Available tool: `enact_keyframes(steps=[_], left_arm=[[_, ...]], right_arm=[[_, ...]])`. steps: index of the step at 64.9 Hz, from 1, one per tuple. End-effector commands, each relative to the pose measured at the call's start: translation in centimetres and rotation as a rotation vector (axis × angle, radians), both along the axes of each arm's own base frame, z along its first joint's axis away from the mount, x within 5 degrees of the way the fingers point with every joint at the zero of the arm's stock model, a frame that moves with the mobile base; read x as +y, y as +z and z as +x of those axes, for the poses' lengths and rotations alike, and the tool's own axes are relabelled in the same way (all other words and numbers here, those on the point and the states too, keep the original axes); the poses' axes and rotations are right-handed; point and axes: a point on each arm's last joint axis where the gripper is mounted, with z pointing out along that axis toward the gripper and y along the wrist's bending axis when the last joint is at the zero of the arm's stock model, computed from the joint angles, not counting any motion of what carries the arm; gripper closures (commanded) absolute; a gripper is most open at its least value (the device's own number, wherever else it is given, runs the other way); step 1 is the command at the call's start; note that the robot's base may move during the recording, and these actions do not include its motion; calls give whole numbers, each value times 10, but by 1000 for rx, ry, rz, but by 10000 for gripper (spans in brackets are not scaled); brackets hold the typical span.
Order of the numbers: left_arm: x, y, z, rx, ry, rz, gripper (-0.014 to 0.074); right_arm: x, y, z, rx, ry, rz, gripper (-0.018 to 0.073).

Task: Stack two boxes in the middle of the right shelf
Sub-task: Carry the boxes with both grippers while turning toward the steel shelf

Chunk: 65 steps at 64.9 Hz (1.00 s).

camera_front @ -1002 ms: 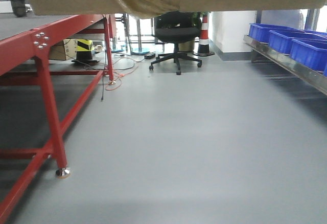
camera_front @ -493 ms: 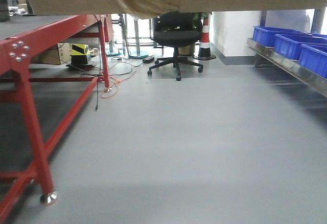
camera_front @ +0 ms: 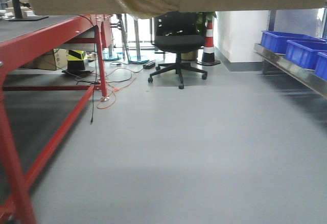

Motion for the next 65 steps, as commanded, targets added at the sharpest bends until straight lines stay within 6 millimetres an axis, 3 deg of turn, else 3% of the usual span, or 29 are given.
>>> enact_keyframes(steps=[1, 65], left_arm=[[6, 7, -5, -39, 25, 21, 708], [7, 7, -5, -40, 27, 24, 708]], right_arm=[[-7, 10, 0, -97, -47, -16, 712], [-7, 10, 0, -97, -47, -15, 712]])
